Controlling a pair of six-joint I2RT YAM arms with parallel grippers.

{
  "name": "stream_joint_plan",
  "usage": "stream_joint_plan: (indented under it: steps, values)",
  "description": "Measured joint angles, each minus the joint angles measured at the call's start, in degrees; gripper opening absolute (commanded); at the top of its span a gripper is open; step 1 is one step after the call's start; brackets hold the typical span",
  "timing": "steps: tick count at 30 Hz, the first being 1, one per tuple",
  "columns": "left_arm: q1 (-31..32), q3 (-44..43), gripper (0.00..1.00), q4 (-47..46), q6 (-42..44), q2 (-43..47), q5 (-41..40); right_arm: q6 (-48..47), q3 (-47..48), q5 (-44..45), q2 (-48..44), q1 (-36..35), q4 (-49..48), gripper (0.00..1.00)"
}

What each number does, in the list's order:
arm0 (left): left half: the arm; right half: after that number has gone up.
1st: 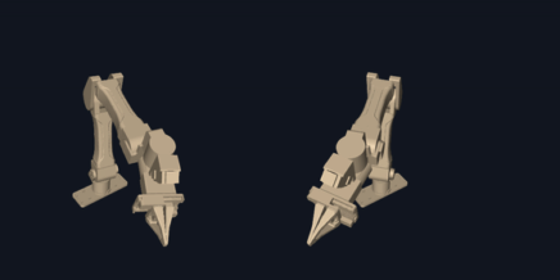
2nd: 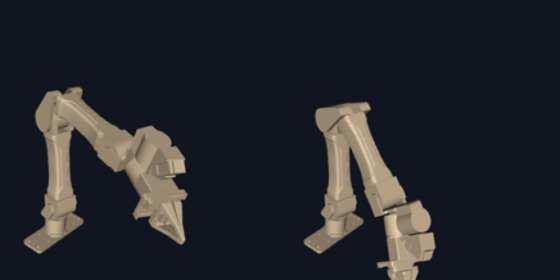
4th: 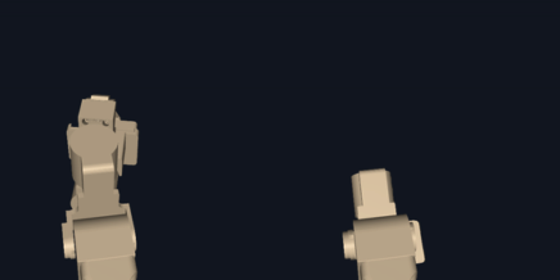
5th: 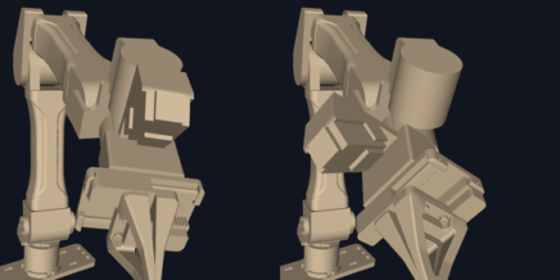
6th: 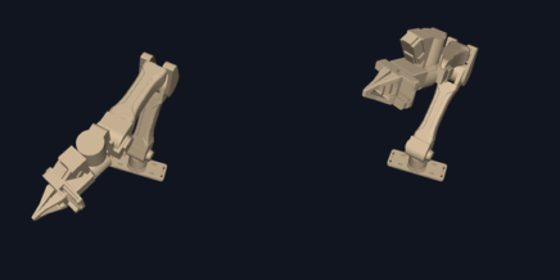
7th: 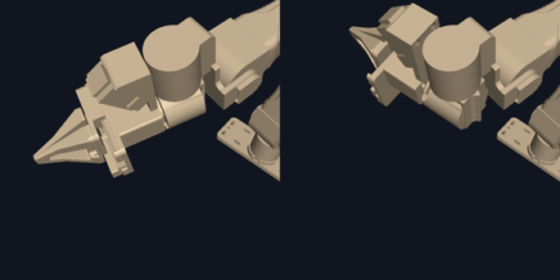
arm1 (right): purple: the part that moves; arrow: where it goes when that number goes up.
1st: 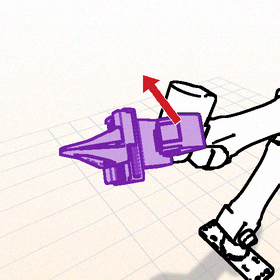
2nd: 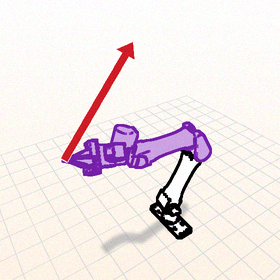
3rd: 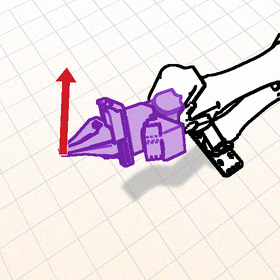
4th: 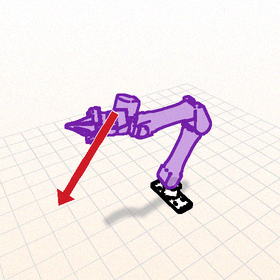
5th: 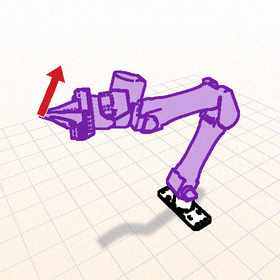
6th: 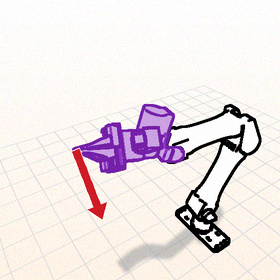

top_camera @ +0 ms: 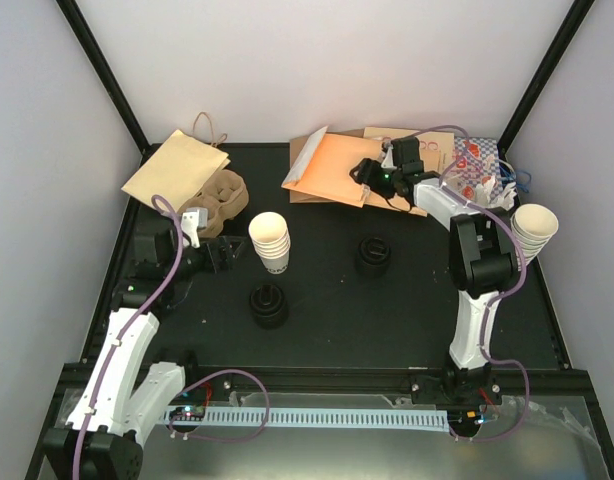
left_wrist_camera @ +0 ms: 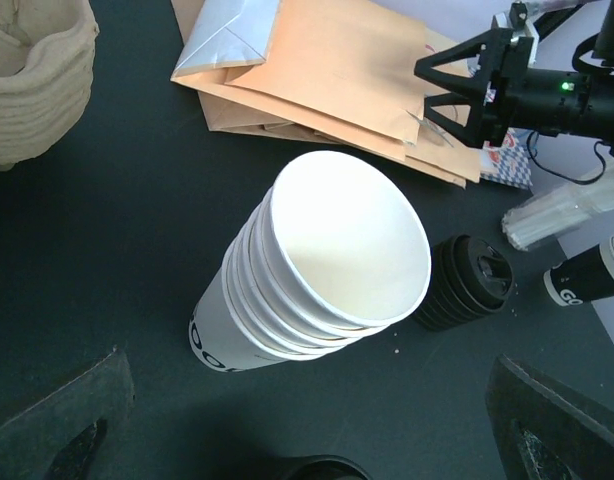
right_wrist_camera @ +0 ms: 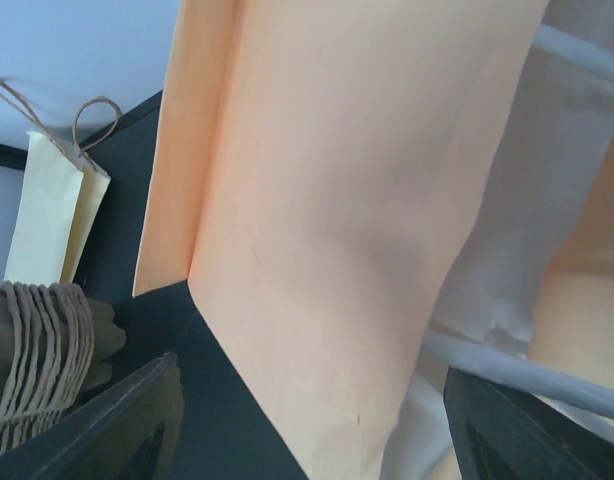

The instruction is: Pack the takeout coffee

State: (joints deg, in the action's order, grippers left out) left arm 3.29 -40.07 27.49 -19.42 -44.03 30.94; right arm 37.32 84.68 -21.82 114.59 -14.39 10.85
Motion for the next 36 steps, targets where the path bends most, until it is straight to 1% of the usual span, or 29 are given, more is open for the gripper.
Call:
stream_joint_plan:
  steps: [2, 5, 7, 8, 9, 12, 14, 18, 21, 29, 36]
  values:
    - [0.0, 0.0, 0.99, 0.02, 0.31, 0.0, 0.0, 0.72, 0.94, -0.22, 1.49, -0.04, -0.61, 0.71]
    - [0.0, 0.0, 0.99, 0.07, 0.61, 0.0, 0.0, 1.44, 2.19, -0.48, 3.19, -0.04, -1.29, 0.66]
    - [0.0, 0.0, 0.99, 0.11, 0.79, 0.0, 0.0, 1.64, 3.21, -0.74, 4.46, -0.04, -1.75, 0.61]
    - [0.0, 0.0, 0.99, 0.13, 0.83, 0.0, -0.02, 1.75, 3.67, -0.87, 4.98, -0.04, -1.75, 0.55]
    - [0.0, 0.0, 0.99, 0.15, 0.87, 0.0, -0.02, 1.84, 4.22, -1.01, 5.53, -0.04, -1.84, 0.46]
    - [0.0, 0.0, 0.99, 0.2, 1.03, 0.02, -0.04, 1.31, 5.38, -1.57, 6.62, -0.04, -1.97, 0.11]
    - [0.0, 0.0, 0.99, 0.28, 1.09, 0.02, -0.07, 1.29, 5.53, -1.88, 6.75, -0.04, -2.1, 0.02]
    - [0.0, 0.0, 0.99, 0.42, 1.31, 0.07, -0.13, 0.33, 5.29, -2.23, 6.14, -0.04, -2.54, 0.01]
    - [0.0, 0.0, 0.99, 0.46, 1.33, 0.17, -0.33, -0.85, 3.65, -2.34, 3.52, -0.04, -2.43, 0.01]
    - [0.0, -0.44, 0.99, 1.29, 1.33, 0.83, -1.22, -5.95, 1.9, -2.49, -9.01, -0.04, -0.15, 0.01]
    - [0.0, -2.27, 0.99, 2.08, 1.36, 2.34, -1.57, -11.37, 1.86, -2.19, -18.71, -0.24, 5.2, 0.01]
